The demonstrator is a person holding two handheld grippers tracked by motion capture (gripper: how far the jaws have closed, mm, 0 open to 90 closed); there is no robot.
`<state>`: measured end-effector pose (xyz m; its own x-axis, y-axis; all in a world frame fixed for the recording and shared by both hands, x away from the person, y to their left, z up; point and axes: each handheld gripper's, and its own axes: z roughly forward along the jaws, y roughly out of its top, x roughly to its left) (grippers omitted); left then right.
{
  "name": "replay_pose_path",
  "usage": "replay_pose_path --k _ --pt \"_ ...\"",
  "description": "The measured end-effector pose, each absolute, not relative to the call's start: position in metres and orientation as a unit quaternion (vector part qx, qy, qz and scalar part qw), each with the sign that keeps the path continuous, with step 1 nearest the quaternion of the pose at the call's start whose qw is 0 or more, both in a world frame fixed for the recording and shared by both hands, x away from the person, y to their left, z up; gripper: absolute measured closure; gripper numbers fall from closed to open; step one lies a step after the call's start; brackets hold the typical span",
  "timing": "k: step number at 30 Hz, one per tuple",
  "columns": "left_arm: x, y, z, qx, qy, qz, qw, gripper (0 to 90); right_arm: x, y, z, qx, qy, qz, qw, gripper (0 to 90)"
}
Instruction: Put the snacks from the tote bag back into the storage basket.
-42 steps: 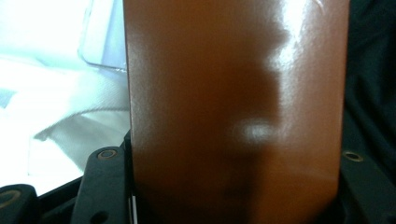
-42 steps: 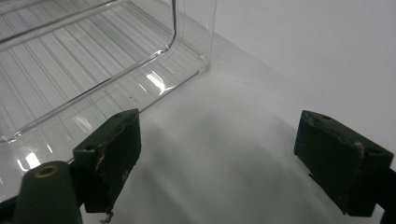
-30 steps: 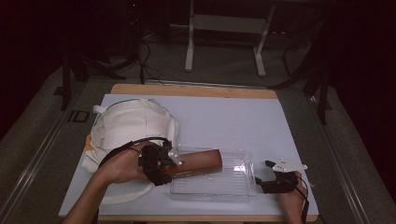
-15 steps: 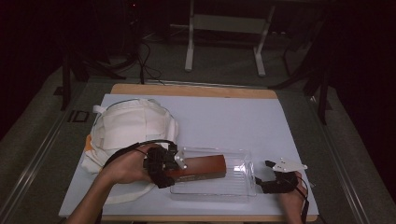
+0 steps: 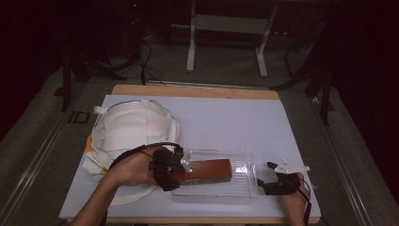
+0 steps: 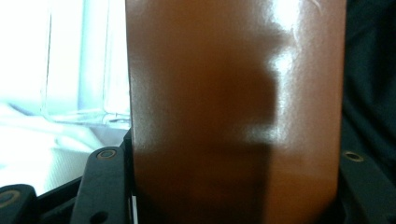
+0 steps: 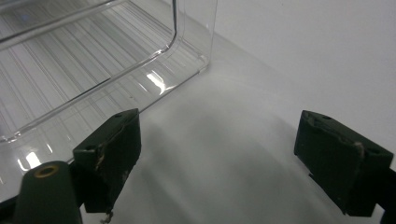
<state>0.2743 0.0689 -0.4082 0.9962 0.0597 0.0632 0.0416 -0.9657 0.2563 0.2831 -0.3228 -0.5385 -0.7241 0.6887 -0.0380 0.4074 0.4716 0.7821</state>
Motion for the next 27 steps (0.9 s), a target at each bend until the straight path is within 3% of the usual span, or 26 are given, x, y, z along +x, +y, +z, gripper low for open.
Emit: replay_pose_path --k 27 --pt "0.268 0.048 -0.41 0.993 -0.007 0.027 0.116 41.5 0.283 -0.323 -0.538 0.325 0.84 0.397 0.176 14.8"
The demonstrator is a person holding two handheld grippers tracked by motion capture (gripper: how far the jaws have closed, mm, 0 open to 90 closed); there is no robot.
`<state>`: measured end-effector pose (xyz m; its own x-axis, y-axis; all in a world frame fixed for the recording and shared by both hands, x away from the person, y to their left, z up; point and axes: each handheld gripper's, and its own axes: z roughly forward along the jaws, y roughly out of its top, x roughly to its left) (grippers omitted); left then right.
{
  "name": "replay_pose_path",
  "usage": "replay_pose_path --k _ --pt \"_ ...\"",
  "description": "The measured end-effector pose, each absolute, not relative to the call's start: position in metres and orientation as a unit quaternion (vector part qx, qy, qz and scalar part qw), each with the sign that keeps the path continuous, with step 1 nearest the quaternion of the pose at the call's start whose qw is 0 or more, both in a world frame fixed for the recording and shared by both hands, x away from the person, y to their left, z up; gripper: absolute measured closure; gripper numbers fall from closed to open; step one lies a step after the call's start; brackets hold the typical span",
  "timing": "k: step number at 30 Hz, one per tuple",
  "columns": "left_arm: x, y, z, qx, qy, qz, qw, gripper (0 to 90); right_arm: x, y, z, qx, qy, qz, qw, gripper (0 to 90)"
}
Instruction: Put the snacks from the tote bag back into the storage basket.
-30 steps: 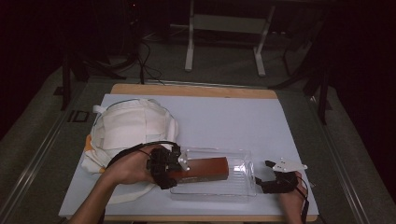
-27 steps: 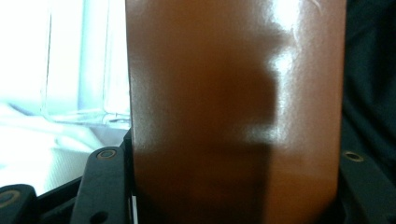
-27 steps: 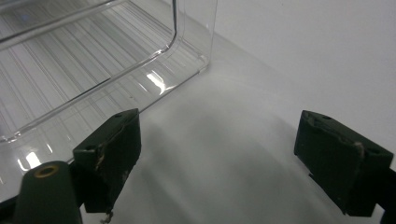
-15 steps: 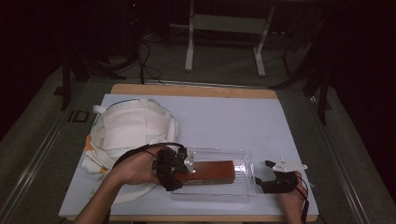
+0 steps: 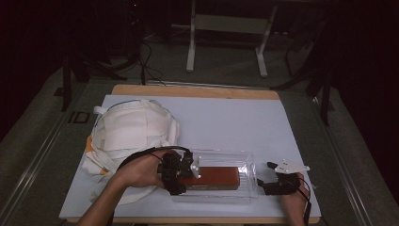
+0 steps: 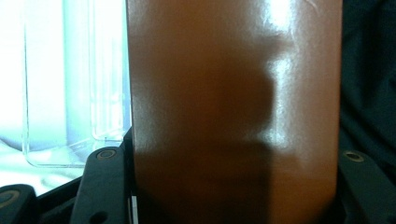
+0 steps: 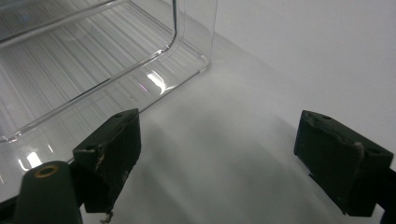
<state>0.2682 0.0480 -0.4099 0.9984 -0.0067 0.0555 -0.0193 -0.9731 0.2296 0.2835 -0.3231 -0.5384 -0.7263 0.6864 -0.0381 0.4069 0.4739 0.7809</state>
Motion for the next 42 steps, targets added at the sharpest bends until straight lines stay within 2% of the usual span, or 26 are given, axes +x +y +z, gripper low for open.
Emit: replay_pose_path --k 27,42 --pt "0.268 0.03 -0.422 0.997 -0.016 0.013 0.077 41.4 0.283 -0.322 -0.539 0.324 0.842 0.394 0.177 14.8" --pt "0.273 0.021 -0.424 0.996 -0.019 0.009 0.085 41.0 0.284 -0.323 -0.539 0.323 0.842 0.394 0.177 14.8"
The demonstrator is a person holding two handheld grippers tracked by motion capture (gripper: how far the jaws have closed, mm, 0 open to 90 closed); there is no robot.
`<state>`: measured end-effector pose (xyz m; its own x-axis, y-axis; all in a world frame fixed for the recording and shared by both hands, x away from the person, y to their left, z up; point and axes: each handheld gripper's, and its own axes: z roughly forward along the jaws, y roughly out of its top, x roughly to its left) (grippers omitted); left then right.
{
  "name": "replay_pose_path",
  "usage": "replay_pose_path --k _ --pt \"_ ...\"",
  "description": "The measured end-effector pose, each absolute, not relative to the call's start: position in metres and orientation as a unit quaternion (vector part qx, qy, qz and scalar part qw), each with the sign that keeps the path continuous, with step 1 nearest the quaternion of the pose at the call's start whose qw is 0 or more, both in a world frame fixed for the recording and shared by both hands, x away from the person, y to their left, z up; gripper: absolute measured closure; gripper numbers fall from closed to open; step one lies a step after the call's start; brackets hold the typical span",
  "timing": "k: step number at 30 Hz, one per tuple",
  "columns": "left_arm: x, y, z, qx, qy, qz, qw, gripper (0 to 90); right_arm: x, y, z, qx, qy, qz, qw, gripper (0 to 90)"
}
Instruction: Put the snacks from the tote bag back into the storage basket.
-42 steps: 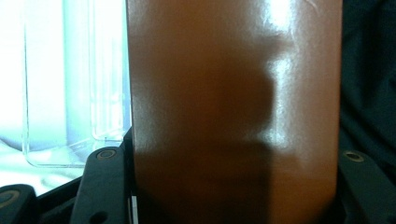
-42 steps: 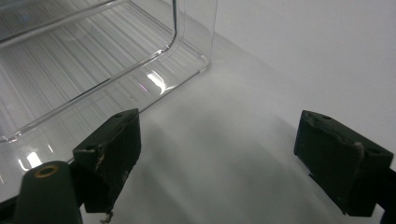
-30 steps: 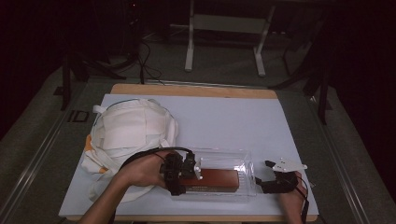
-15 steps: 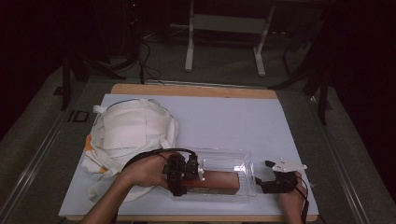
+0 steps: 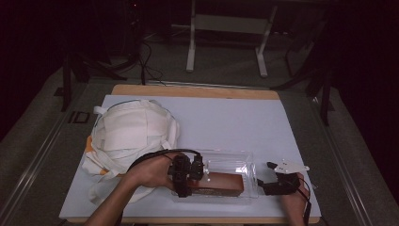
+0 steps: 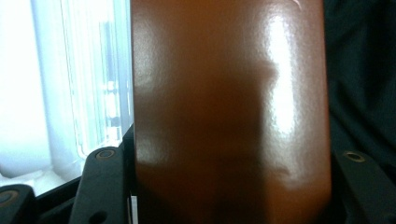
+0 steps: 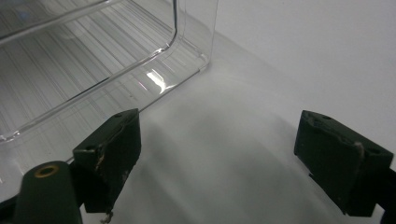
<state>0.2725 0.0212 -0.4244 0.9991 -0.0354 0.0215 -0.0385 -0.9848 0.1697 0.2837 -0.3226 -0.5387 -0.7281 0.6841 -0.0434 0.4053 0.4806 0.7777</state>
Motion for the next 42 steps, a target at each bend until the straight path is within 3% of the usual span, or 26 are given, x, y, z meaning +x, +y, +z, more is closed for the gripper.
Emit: replay_pose_path --k 22,42 --pt "0.272 0.021 -0.407 0.99 -0.008 -0.001 0.143 39.3 0.284 -0.322 -0.539 0.324 0.843 0.391 0.176 14.8" --pt "0.275 0.019 -0.424 0.993 0.011 -0.042 0.108 31.0 0.284 -0.321 -0.539 0.323 0.845 0.388 0.176 14.8"
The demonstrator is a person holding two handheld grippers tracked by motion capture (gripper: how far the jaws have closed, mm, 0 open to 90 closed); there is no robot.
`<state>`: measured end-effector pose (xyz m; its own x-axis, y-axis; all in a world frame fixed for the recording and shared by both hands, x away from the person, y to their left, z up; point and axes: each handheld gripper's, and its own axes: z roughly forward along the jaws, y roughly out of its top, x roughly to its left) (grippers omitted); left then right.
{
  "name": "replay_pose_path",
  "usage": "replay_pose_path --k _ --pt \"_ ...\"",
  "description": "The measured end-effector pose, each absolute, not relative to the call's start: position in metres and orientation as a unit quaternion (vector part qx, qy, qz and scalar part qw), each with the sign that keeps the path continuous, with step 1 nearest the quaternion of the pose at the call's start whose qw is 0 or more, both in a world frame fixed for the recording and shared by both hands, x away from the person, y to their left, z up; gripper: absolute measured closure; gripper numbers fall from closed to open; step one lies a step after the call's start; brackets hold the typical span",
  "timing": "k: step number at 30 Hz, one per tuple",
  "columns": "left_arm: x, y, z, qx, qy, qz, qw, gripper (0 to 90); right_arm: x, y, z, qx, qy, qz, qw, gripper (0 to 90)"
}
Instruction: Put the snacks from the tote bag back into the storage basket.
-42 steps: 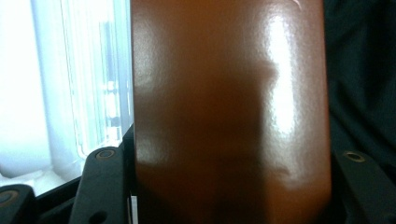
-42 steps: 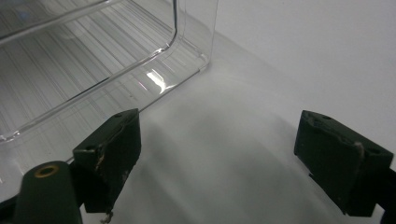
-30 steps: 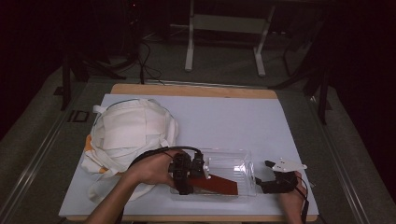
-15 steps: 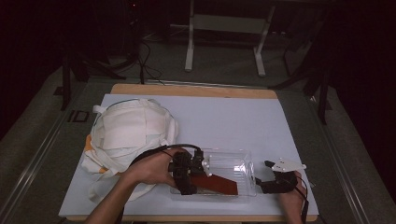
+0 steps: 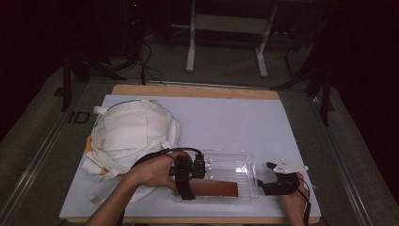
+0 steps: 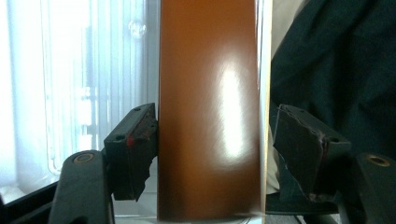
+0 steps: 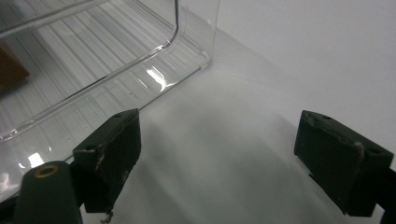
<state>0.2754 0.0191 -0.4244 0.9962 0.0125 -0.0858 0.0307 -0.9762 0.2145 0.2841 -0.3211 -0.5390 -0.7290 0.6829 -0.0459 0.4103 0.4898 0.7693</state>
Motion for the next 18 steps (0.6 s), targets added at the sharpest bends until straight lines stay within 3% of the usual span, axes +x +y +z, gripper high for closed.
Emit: replay_pose_path --k 18 --pt "0.279 0.033 -0.421 0.992 0.032 -0.033 0.117 31.1 0.284 -0.321 -0.539 0.324 0.845 0.388 0.175 14.8"
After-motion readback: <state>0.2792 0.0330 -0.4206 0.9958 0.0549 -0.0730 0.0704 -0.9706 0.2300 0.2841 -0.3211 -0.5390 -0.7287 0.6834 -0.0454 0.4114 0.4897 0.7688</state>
